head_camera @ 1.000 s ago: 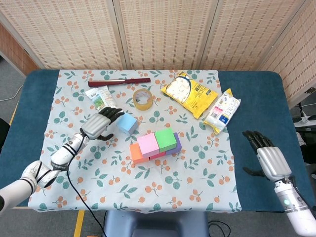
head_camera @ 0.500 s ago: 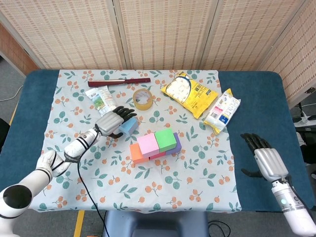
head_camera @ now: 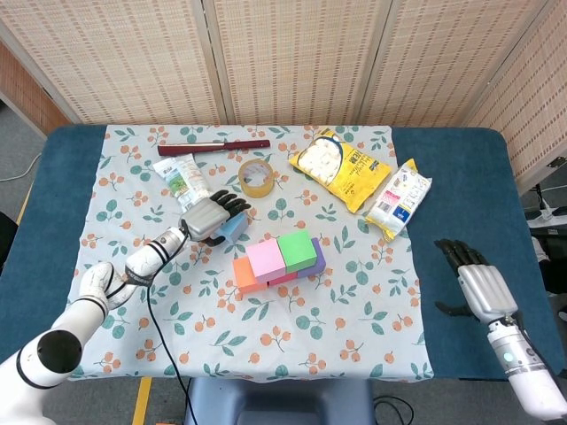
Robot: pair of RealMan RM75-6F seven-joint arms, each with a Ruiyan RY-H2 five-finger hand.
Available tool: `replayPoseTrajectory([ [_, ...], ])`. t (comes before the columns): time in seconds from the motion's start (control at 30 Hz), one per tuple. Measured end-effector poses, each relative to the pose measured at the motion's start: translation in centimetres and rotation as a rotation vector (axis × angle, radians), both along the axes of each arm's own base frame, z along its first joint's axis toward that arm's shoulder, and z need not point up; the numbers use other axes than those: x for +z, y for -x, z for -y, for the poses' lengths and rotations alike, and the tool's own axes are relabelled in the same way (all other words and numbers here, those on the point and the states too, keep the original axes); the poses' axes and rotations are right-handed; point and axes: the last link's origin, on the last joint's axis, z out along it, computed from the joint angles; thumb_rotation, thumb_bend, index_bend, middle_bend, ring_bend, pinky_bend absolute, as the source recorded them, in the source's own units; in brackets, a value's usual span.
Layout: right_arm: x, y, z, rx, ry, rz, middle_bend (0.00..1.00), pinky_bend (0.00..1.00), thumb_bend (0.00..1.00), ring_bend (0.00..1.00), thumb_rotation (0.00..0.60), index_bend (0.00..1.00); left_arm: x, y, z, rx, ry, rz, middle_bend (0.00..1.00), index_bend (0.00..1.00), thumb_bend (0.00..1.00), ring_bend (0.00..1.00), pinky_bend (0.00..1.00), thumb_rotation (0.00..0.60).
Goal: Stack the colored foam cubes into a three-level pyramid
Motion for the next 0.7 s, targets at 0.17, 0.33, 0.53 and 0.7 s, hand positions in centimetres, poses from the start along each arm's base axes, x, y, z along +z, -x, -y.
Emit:
replayPoseTrajectory([
  [0.17,0.16,0.24,-0.23,-0.011,-0.001,0.001,0.05,0.12,0.06,0.0,0.6,0.0,-0.25,-0.29,-0.05,-0.017,-0.008,0.012,0.24,0.0,0.41,0.0,0.06,0.6],
  [0.33,0.3,0.45,-0.54,-0.02,-0.006,0.007,0.05,0.12,0.06,0.0,0.6,0.0,-0.61,-0.53,-0.15,-0.036,-0.029,0.01,0.31,0.0,0.41,0.03,0.06,0.6],
  [0.53,0.51,0.76,-0.68,-0.033,-0.015,0.011,0.05,0.12,0.05,0.0,0.6,0.0,-0.84,-0.37,-0.33,-0.035,-0.046,0.0,0.41,0.0,0.43,0.07,0.06,0.6],
  [0.7,0.37,0.84,-0.63,-0.034,-0.021,0.012,0.05,0.12,0.06,0.0,0.6,0.0,-0.77,-0.48,-0.31,-0.043,-0.056,0.017,0.54,0.0,0.43,0.14,0.06,0.6],
])
